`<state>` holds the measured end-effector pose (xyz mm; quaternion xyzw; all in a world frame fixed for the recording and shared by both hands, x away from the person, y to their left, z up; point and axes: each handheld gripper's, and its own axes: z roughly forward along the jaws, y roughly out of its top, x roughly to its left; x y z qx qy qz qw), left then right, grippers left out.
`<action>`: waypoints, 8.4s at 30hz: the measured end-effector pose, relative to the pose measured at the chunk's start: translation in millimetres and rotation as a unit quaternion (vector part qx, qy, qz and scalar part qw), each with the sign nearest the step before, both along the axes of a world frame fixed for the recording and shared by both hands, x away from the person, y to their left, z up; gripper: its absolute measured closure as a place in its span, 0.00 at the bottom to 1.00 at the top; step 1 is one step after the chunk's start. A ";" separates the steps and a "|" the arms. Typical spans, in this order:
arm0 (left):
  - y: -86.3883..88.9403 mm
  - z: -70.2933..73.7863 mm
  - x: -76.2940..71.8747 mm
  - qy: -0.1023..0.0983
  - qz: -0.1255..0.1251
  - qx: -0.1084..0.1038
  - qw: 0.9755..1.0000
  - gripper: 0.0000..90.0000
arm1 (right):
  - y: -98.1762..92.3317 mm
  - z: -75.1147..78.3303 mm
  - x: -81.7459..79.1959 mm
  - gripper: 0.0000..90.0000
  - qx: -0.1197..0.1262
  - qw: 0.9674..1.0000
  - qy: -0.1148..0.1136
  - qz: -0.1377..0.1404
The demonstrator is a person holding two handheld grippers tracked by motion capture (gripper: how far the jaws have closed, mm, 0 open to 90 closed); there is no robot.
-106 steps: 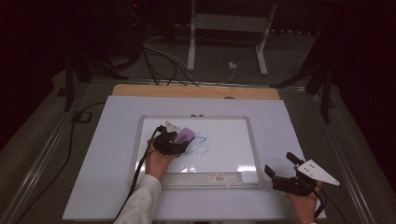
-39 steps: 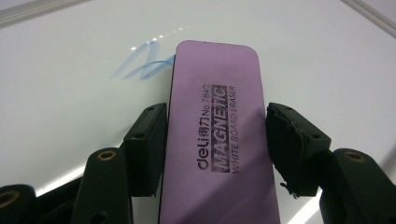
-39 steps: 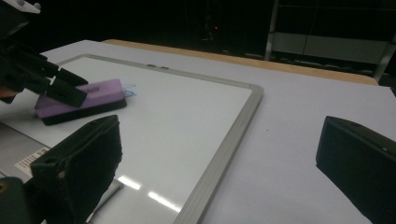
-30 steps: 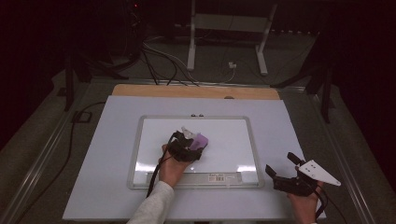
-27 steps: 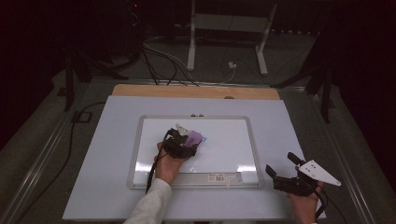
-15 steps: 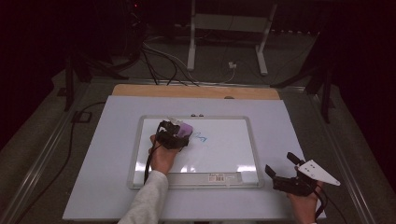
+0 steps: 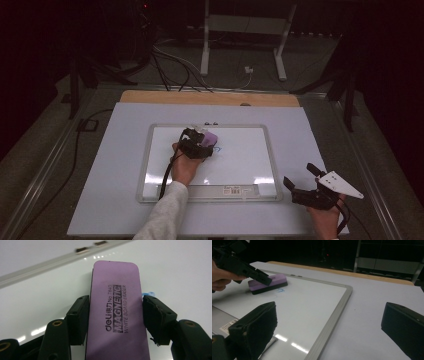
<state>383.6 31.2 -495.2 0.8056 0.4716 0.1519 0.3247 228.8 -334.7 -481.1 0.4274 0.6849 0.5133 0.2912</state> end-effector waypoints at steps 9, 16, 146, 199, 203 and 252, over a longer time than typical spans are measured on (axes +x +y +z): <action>9.3 0.5 15.9 0.002 0.031 0.004 1.000 0.47 | -2.1 1.1 -1.8 0.01 0.003 1.000 -0.001 -0.002; 10.5 0.4 18.6 0.004 0.033 0.004 0.999 0.47 | -3.3 0.5 -0.8 0.01 0.002 1.000 -0.002 -0.002; 71.7 9.6 -4.2 -0.019 0.127 0.006 0.992 0.47 | -1.6 -0.7 -1.3 0.01 -0.004 1.000 0.003 -0.003; 102.7 -0.1 -17.2 -0.051 0.089 0.055 0.993 0.25 | -2.4 -0.1 -1.6 0.01 -0.001 1.000 0.002 -0.003; 105.6 -0.5 -17.9 -0.056 0.084 0.052 0.994 0.27 | -1.9 0.0 -1.8 0.01 -0.001 1.000 0.002 -0.003; 132.4 -4.9 -3.9 -0.027 0.242 0.036 0.969 0.71 | -2.6 0.1 -1.4 0.01 0.000 1.000 0.001 -0.002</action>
